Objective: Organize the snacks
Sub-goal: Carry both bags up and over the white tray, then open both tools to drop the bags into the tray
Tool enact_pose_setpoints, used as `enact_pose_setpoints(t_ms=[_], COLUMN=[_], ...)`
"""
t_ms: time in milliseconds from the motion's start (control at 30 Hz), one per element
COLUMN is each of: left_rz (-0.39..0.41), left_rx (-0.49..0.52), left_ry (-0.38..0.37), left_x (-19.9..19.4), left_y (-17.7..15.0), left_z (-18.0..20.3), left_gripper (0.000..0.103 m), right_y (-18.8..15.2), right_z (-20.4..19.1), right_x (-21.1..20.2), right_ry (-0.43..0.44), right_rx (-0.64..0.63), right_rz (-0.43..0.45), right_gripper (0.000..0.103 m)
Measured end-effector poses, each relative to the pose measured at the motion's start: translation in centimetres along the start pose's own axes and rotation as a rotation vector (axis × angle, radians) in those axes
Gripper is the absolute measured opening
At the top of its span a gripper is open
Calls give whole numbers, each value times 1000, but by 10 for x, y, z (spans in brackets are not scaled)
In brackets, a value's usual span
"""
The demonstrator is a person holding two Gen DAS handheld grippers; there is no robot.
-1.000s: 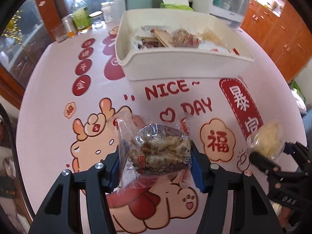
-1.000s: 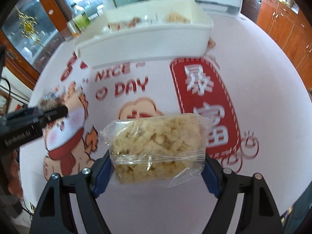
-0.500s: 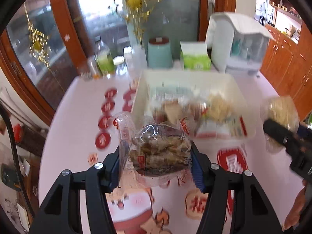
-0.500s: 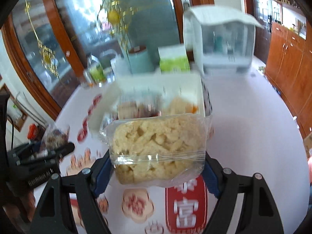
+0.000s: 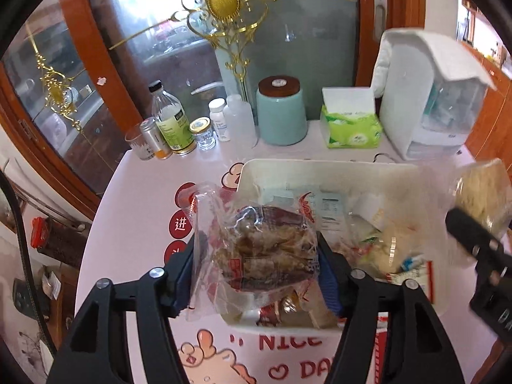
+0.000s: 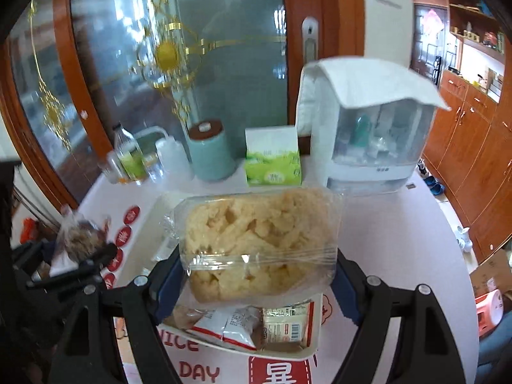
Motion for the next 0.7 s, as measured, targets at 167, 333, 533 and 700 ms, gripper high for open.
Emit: enact_pose_setpoints(t_ms=[167,333,533,700], left_rz=[-35,-73,-79,-72], left_rx=[10,56,43,23], left_ry=[-65,5,-11,-30], left_x=[30,51,53,41], left_y=[-6,-15,-21,-23], left_z=[8,8,2,0], left_gripper=[101,102,102,102], right_y=[-25,-38,-37,-40], right_z=[-7,-10,-10,-8], right_x=[40,49,45,43], right_ry=[41,36,33,40], right_rx=[-33,-63,-62,-49], right_rz=[-104,-112,-86,-93], right_gripper=[84,96,100,100])
Point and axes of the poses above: each gripper's, at about its wrist camera, not at the fingertips, and x roughly the way its jaws point, z to its right, y to its top, the point moved 5 cm from there along x, roughly the way its jaws point, and after that the axes turned 6 degrees about z, right-handed, at the moved point
